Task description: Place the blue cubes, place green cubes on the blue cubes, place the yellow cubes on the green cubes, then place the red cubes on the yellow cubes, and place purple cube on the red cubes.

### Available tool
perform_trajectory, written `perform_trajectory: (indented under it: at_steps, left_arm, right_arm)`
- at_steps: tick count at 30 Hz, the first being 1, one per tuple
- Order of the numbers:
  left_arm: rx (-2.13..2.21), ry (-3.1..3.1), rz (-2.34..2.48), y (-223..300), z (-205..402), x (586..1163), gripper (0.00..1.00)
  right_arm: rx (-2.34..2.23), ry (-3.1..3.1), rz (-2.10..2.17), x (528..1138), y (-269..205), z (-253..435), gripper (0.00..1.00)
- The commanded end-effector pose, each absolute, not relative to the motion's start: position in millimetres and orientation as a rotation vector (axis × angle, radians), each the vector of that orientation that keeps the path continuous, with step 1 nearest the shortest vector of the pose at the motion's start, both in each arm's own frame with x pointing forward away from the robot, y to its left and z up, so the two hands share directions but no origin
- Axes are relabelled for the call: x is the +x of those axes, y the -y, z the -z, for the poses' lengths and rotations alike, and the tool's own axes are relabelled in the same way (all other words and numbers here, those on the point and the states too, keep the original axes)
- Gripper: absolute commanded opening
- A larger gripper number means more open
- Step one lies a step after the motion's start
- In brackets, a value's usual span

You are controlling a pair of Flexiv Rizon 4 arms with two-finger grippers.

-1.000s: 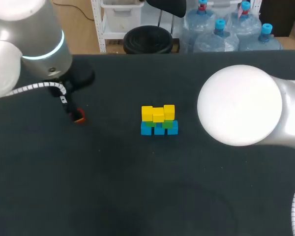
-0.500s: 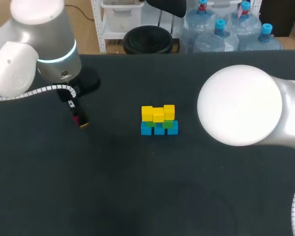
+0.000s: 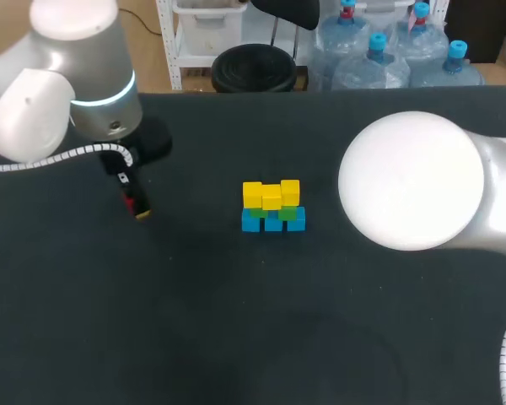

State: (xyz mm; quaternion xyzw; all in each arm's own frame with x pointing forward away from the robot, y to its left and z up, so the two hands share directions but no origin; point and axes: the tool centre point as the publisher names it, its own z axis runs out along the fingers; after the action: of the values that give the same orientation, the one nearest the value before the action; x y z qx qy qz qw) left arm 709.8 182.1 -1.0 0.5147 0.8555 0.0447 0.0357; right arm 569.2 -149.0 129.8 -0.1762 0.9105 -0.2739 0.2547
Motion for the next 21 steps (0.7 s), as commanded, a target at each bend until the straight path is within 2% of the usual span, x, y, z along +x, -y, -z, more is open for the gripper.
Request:
perform_trajectory:
  at_steps: [1, 3, 7, 9, 11, 15, 21]
  left_arm:
    - [1.587, -2.636, -0.130, -181, 3, 713, 0.49]
    - [1.589, -2.639, -0.131, -181, 4, 713, 0.45]
    - [1.593, -2.646, -0.132, -181, 5, 713, 0.44]
    - [1.593, -2.648, -0.132, -181, 5, 713, 0.39]
    - [1.591, -2.649, -0.135, -181, 5, 713, 0.29]
    - [1.590, -2.646, -0.142, -182, 3, 714, 0.00]
    - [1.657, -2.573, -0.148, -178, -17, 708, 0.00]
  right_arm:
    - [-0.479, -2.470, 0.740, 569, 151, -129, 1.00]
    - [-0.479, -2.470, 0.740, 569, 151, -129, 1.00]
    - [-0.479, -2.470, 0.740, 569, 151, -129, 1.00]
    - [-0.479, -2.470, 0.740, 569, 151, -129, 1.00]
    - [-0.479, -2.470, 0.740, 569, 151, -129, 1.00]
    - [-0.479, -2.470, 0.740, 569, 151, -129, 1.00]
    - [-0.479, -2.470, 0.740, 569, 151, -129, 1.00]
